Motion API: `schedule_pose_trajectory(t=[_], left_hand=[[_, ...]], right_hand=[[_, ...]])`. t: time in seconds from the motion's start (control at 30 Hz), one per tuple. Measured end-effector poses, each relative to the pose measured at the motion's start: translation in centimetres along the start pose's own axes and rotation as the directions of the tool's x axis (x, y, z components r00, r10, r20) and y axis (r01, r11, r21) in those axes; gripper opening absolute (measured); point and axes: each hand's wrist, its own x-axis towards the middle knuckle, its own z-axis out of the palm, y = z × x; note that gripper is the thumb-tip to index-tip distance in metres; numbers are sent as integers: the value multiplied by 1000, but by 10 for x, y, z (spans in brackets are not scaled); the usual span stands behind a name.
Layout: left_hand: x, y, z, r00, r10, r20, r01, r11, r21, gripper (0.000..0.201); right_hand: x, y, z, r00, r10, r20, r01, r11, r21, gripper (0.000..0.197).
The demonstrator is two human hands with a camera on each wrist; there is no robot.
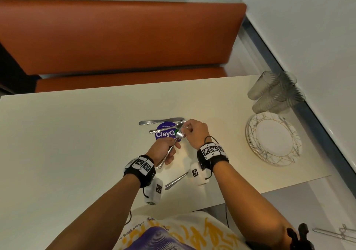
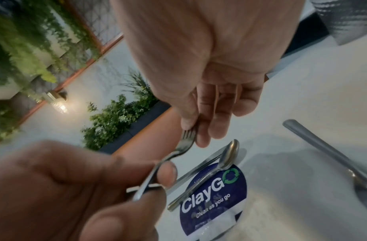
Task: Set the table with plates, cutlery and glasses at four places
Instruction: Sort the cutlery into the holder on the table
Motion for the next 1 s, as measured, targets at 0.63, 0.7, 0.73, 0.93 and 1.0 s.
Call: schedule_pose_trajectory(t=[0.63, 0.7, 0.73, 0.93, 1.0], left_hand=[[42, -5, -6, 970, 10, -242, 71, 943, 326, 34], [43, -2, -5, 967, -4, -256, 84, 949, 303, 31], [44, -1, -4, 965, -15, -261, 92, 955, 283, 28], [42, 7, -6, 966, -24, -258, 75, 979, 188, 22], [39, 9, -6, 967, -6, -253, 41, 990, 132, 23]], right_hand=[[23, 96, -15, 932, 4, 363, 211, 808, -550, 25], [28, 95, -16, 924, -16, 383, 251, 779, -574, 20], [31, 92, -17, 920, -16, 391, 262, 768, -585, 16], [39, 82, -32, 941, -14, 339, 162, 896, -414, 7], [38, 70, -37, 970, -12, 244, 70, 970, -232, 11]])
